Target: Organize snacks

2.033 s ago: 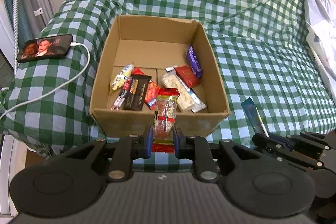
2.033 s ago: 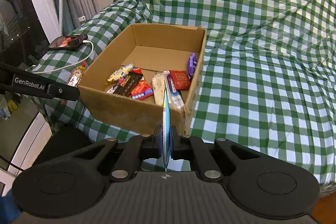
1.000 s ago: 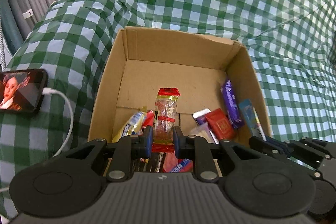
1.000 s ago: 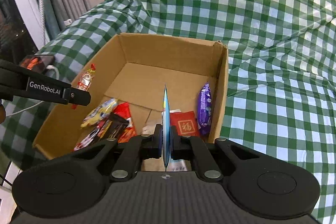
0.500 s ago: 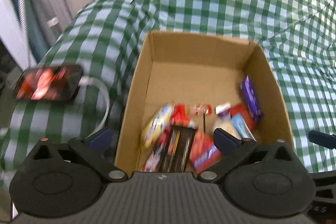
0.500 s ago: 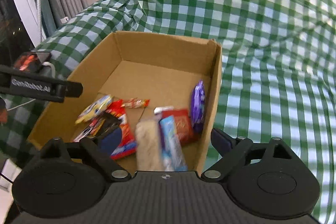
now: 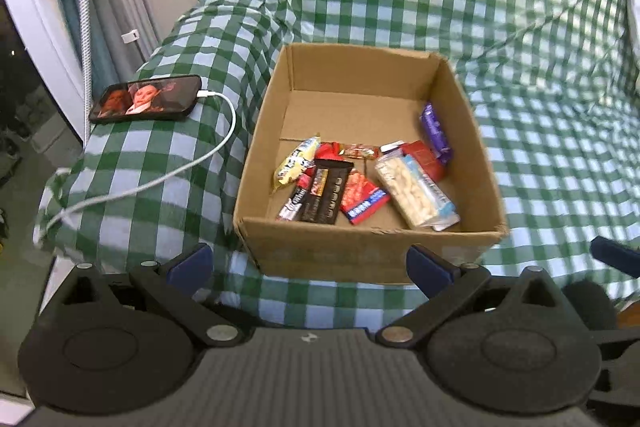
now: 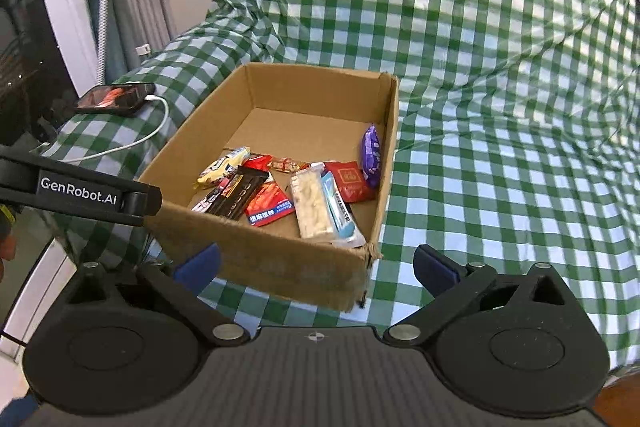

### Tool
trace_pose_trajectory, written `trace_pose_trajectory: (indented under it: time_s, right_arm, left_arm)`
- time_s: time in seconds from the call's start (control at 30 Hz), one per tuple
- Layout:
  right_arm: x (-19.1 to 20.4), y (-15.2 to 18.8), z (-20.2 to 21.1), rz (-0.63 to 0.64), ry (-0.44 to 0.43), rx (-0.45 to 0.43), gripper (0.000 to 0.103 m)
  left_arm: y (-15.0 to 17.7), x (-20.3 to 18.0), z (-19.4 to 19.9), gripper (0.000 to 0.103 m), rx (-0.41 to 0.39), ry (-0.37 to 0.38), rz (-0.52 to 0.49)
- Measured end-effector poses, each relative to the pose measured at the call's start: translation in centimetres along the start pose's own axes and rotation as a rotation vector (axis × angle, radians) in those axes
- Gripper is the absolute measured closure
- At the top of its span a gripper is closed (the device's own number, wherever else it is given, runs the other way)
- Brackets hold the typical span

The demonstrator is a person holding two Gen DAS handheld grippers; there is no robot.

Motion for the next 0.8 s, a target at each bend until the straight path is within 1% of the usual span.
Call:
trace_pose_trajectory:
  time_s: [0.07,0.17,0.27,0.3,0.33,0.43,0.6,0.7,0.8]
  right_arm:
    - [0.3,0.4,1.1,0.017,0.015,-0.013,0.001]
    - [0.5,1.0,2.5,0.016,0.028,-0.031,0.001]
    - [0.9,1.5,3.7,0.024,0.030,-0.048,0.001]
    - [1.1,1.6,4.2,0.030,0.027,-0.059,0.001]
    - [1.3,1.6,4.5,0.034,0.024,-0.070,0.001]
    - [1.9,1.6,5.4,0.058,0.018,-0.109,0.001]
    - [2.9,1.9,6.5,0.113,0.021,-0.161,0.001]
    - [3.4,2.2,6.9,0.122,-0.029,-0.172,0.001]
    - [3.6,2.3,7.0,0.123,-0.019,-0.167,0.001]
  left_arm:
    - [0.8,0.2,1.1,0.000,0.000,0.006,0.017]
    - [1.8,0.5,2.1,0.000,0.005,-0.006,0.025]
    - [2.7,1.3,3.3,0.000,0.000,-0.063,0.063]
    - [2.9,1.4,3.7,0.000,-0.004,-0.083,0.066]
    - [3.0,1.6,4.0,0.000,-0.009,-0.088,0.062]
    - [3.3,1.8,4.9,0.000,-0.029,-0.079,0.041]
    - [3.8,2.2,6.0,0.000,-0.073,-0.074,0.060]
    - [4.2,2.2,6.2,0.000,-0.086,-0.077,0.074]
    - [4.5,2.0,6.3,0.000,-0.102,-0.095,0.066]
Point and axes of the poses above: each gripper's, at about its wrist camera, not at the fingertips, and z roughly against the way its jaws point, x to its left, y to its underside, the point moved 6 cm from there along -z, roughly the way its jaws point, and after that the axes turned 11 degrees about -y, right-handed, at the moved point
